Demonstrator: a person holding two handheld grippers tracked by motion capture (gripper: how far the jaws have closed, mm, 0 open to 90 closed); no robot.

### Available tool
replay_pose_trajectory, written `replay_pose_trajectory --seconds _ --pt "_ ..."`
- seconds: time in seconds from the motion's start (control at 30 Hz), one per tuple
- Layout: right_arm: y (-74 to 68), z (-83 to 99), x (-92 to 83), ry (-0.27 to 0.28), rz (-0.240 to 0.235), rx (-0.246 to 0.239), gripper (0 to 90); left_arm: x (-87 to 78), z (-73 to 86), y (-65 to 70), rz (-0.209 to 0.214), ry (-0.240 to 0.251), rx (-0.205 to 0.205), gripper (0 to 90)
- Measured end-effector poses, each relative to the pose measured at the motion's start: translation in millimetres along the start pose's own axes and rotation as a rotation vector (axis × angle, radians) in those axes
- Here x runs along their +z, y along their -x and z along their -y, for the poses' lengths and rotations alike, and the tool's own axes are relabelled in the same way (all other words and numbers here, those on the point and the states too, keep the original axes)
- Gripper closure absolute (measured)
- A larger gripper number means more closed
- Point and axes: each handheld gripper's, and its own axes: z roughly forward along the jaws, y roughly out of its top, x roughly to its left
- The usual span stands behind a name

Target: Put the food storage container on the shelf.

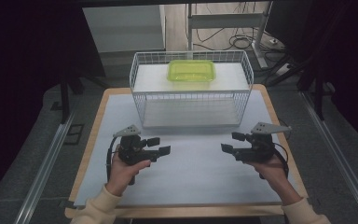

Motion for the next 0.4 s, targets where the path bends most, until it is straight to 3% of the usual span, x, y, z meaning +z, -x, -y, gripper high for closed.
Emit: replay_pose_trajectory --seconds 0.13,0.4 --pt "3.5 16.8 2.1 -0.025 0.0 0.02 28.7 2.0 6.4 -2.5 -0.01 -0.013 -0.011 32.1" --pt "3.4 19.8 -2.1 -0.013 0.022 0.009 27.7 9.0 11.4 -4.1 -0.009 -0.024 -0.015 31.7"
